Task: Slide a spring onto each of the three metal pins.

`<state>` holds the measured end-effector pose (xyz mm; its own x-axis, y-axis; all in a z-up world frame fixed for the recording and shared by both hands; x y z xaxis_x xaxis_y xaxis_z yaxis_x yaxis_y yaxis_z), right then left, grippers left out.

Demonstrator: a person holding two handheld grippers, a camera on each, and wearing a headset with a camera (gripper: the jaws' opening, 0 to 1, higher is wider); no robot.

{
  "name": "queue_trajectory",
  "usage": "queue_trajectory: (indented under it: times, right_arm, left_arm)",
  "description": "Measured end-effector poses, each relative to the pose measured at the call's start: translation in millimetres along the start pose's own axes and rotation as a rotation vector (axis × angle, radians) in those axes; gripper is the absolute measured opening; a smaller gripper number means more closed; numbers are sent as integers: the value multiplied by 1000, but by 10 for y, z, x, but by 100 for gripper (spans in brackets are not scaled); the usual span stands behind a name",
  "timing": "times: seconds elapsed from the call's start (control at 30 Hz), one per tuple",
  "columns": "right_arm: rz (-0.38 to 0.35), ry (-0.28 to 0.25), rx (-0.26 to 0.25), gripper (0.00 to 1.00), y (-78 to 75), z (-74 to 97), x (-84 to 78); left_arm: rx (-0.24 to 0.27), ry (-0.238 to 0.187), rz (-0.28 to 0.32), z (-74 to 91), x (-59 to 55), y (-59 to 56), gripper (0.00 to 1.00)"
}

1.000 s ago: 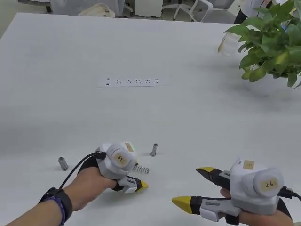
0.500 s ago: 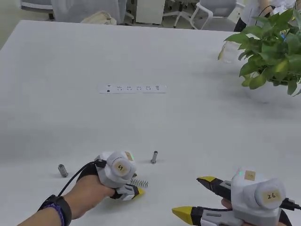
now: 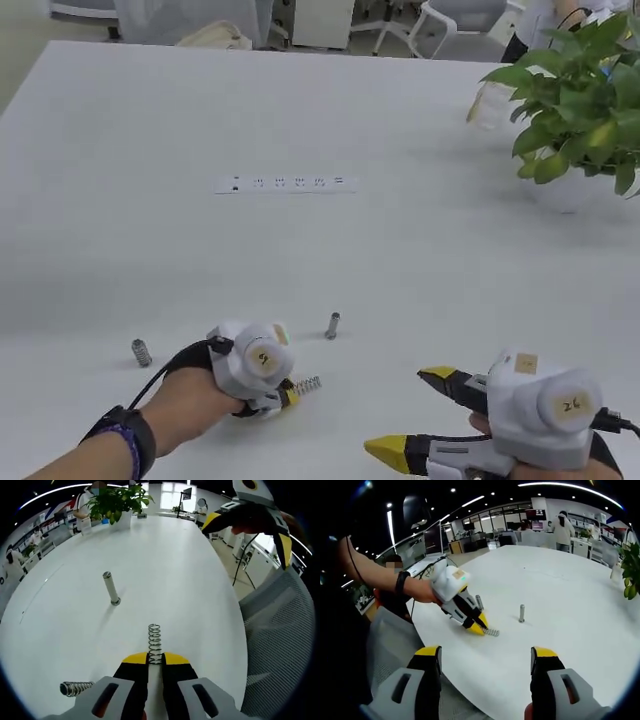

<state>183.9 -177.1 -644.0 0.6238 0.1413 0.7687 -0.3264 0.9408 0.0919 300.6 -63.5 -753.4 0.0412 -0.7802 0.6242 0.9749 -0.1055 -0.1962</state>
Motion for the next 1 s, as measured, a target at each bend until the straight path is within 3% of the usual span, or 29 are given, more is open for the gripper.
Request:
queue_trajectory:
  times: [0.33, 0.57, 0.8, 1.0]
  right_arm:
    - [-1, 9, 13, 72, 38, -3, -41]
    - [10, 8, 32, 72, 88, -26, -34]
    - [18, 11, 46, 72, 121, -51, -42]
    - [27, 11, 59, 72, 146, -66, -31]
  left_arm:
    - [15, -27, 37, 145, -61, -44, 2]
    - [32, -76, 87, 318, -148, -96, 2]
    - [52, -84, 101, 453, -278, -149, 2]
    - [75, -113, 102, 603, -299, -172, 2]
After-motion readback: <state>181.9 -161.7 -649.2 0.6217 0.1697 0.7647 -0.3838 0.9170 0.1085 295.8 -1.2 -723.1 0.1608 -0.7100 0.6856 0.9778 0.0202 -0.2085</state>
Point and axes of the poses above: the centre of the closed fingertips' face, and the gripper's own axes: z roughly backward along the fingers, y roughly to its left, x roughly out of its top, the point moved 5 cm from there along z, roughly backward along the fingers, and after that the axes turned 11 degrees about -x, right-handed, at the moved point
